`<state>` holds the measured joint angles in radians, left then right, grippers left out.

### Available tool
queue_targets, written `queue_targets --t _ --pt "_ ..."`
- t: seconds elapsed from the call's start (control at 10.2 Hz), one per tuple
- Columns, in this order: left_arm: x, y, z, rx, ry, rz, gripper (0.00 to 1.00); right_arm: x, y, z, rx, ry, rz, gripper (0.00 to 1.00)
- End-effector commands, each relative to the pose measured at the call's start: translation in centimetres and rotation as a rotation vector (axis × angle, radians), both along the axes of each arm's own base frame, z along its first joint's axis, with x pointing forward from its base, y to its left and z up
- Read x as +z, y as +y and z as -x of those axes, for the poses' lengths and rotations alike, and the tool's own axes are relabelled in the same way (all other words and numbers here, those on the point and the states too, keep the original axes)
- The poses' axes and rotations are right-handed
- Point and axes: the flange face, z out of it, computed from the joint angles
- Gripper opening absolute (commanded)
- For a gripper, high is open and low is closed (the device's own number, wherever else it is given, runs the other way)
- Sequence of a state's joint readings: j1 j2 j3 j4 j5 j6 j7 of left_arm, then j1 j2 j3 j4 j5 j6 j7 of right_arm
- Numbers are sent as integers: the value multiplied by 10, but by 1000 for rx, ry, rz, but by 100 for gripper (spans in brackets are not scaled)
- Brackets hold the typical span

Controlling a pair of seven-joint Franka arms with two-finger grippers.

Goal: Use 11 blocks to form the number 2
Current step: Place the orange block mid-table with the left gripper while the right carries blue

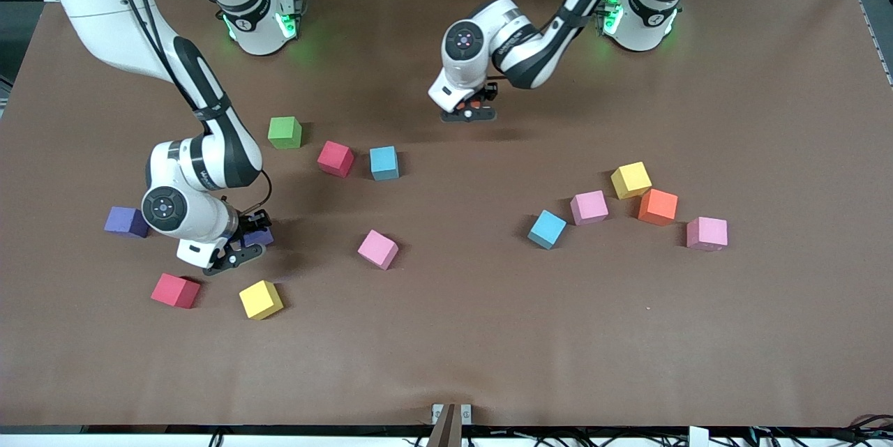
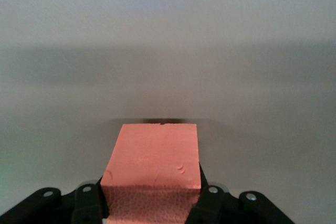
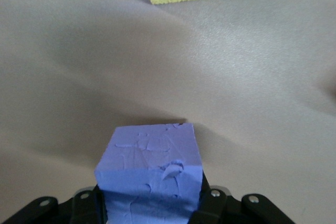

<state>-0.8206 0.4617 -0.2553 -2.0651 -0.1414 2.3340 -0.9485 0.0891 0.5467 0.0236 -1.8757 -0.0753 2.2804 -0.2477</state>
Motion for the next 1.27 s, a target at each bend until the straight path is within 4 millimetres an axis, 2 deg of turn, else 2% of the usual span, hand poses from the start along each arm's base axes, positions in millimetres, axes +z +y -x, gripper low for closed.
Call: queue_targets --t 0.0,0.2,0.29,0.39,0.78,0.88,0.98,1.08,1.18 --pt "-6 -16 23 18 46 21 0 21 -4 5 -37 -21 14 42" --pt "-13 -14 44 2 75 6 0 39 -9 6 -72 -46 17 42" --pt "-12 -16 48 -1 79 8 0 47 -9 5 -72 -58 15 42" --pt "-14 -16 49 2 80 6 0 54 -12 3 -78 -69 16 42" --pt "-26 -16 45 15 86 6 0 106 -12 1 -107 -147 9 42" --pt "-30 -16 45 31 92 11 0 114 -12 1 -147 -159 10 42" --pt "-31 -15 43 49 100 13 62 118 -6 2 -145 -162 10 42" --pt "-31 -14 43 57 99 10 100 123 -3 4 -129 -160 10 42" --pt "-28 -14 42 66 95 10 100 130 1 9 -121 -164 9 42"
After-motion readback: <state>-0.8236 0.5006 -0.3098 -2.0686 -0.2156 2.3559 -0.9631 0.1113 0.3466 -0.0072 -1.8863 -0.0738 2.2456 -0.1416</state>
